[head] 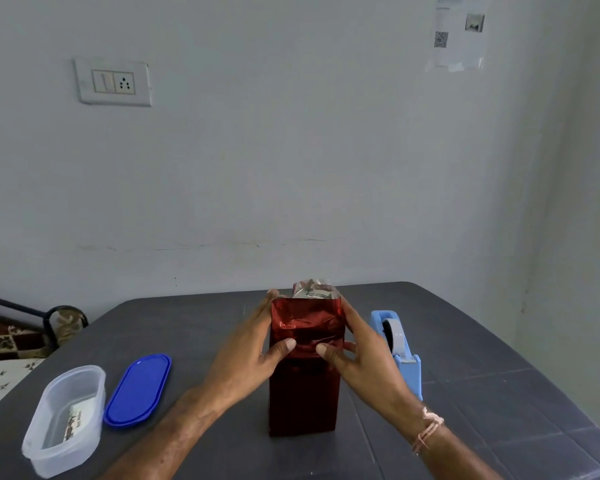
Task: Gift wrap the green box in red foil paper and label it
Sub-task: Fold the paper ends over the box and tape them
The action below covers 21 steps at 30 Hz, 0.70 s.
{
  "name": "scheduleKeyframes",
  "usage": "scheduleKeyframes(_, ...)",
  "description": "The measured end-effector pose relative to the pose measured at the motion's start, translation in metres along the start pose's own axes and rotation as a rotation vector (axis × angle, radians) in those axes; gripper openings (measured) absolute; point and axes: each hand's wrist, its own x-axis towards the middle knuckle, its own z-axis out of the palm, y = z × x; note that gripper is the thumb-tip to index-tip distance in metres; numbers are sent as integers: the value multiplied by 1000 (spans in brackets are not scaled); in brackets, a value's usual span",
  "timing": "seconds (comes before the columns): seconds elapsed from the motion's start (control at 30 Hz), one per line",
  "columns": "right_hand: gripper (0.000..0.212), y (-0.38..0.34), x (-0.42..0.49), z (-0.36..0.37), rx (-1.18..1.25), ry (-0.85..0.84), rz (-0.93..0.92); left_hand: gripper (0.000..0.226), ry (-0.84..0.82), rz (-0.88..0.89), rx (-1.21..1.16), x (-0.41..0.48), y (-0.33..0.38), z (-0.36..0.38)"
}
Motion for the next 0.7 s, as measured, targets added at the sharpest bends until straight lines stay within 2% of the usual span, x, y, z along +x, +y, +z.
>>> scheduleKeyframes(0.13,71,-2,4,-5,32,-8,14,71,20,-3,-50,-3,-1,0)
scheduleKeyframes(0.23,69,-8,8,-9,-55,63,-22,59,53,12,-90,-5,7,2)
scheduleKeyframes(0.37,59,-33,22,-19,-234,121,-126,77,62,-1,-82,-6,4,6)
scheduleKeyframes(0.43,49,-46,33,-20,-354,86,-185,86,58,-16,-85,-5,1,9)
scheduleKeyframes(0.53,37,-61,50,-12,-542,-17,-213,84,62,-26,-84,-4,1,11)
scheduleKeyframes(0.6,26,-69,55,-7,-547,-37,-235,81,68,-33,-73,-4,2,11)
scheduleKeyframes(0.7,31,-75,56,-6,-410,-16,-227,75,91,-24,-53,-5,1,12)
